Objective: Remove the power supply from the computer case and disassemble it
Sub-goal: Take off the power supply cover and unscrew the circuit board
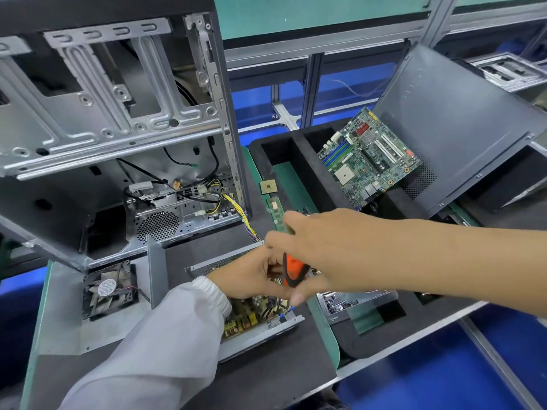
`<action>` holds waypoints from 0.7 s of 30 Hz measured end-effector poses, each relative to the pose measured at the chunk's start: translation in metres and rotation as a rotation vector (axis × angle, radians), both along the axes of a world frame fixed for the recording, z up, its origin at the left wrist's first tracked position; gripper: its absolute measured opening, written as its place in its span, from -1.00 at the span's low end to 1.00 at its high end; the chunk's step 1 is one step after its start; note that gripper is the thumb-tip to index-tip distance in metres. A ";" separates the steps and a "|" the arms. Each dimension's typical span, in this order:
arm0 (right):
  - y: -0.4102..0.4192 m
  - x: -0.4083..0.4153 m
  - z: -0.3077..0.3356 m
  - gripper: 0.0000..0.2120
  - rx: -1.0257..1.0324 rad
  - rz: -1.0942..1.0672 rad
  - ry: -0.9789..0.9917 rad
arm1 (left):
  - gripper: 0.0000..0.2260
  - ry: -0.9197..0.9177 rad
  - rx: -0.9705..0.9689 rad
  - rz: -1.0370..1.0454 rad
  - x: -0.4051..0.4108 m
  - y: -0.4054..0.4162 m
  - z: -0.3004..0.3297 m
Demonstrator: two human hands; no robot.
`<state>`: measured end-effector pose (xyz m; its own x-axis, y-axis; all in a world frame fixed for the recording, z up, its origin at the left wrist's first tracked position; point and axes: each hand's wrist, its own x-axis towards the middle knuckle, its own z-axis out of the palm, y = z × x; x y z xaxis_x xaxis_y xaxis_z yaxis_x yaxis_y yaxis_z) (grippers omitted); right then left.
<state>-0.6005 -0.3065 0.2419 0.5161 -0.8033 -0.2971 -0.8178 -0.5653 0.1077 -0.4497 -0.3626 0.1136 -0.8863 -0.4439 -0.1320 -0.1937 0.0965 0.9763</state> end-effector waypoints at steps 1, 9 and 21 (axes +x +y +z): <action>0.000 0.002 0.000 -0.47 -0.068 -0.011 0.055 | -0.71 0.001 -0.011 -0.010 -0.001 0.001 0.001; -0.001 -0.005 0.005 -0.56 0.190 0.024 -0.012 | -0.84 0.046 -0.003 0.005 -0.004 -0.001 0.001; 0.005 -0.002 0.005 -0.59 0.158 0.007 -0.013 | -0.81 0.036 -0.028 -0.008 -0.002 -0.002 -0.003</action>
